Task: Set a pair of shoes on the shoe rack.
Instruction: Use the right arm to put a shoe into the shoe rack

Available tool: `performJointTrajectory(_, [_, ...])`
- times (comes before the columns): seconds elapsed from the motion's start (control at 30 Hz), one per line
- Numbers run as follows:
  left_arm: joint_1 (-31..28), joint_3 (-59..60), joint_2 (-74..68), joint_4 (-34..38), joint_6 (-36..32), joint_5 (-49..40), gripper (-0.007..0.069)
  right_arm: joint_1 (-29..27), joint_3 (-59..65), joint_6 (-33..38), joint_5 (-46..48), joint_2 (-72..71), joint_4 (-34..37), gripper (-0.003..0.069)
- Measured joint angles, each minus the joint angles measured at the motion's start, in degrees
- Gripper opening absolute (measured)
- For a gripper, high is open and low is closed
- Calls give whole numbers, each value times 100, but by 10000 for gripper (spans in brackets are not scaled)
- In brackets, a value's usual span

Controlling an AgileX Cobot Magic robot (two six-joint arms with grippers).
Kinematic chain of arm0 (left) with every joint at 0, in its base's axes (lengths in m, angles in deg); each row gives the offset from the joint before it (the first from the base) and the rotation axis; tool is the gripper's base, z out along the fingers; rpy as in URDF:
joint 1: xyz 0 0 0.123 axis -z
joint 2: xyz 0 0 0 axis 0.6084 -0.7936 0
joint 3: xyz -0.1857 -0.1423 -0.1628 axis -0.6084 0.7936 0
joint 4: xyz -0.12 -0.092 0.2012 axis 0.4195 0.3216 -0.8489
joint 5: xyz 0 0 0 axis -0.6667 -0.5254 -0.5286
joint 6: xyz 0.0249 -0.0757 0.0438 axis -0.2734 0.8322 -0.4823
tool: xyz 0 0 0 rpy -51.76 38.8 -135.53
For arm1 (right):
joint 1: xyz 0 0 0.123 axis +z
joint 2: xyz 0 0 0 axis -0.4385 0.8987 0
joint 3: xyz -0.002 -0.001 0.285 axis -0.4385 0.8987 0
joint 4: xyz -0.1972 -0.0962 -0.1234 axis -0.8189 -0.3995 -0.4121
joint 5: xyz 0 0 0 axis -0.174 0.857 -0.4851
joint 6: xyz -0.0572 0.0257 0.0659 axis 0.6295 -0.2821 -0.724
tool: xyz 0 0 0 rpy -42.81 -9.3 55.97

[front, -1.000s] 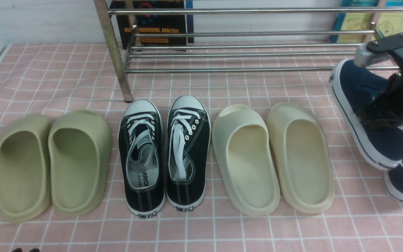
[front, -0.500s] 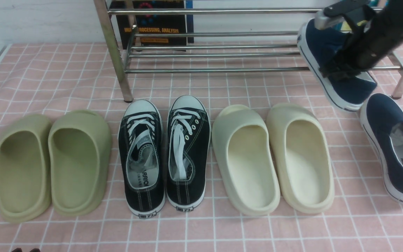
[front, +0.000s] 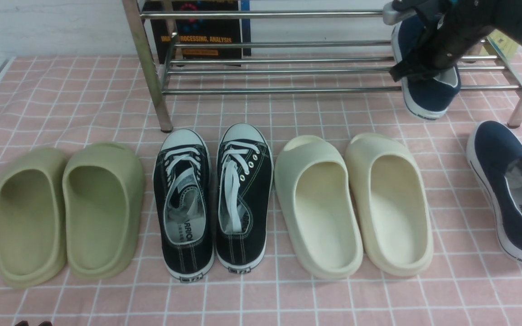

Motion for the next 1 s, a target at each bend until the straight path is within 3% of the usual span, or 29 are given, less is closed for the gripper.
performJointTrajectory(0.33, [0, 0, 0, 0, 0, 0, 237, 19, -18, -5, -274, 75, -426, 66])
performJointTrajectory(0.5, [0, 0, 0, 0, 0, 0, 237, 19, -59, 0, -300, 75, -497, 160])
performJointTrajectory(0.57, [0, 0, 0, 0, 0, 0, 237, 3, -59, 0, -243, -10, -522, 253])
performJointTrajectory(0.73, [0, 0, 0, 0, 0, 0, 237, -2, -59, -217, 22, -429, -305, 378])
performJointTrajectory(1.0, [0, 0, 0, 0, 0, 0, 237, -62, -59, -811, 1042, -1445, -121, 399])
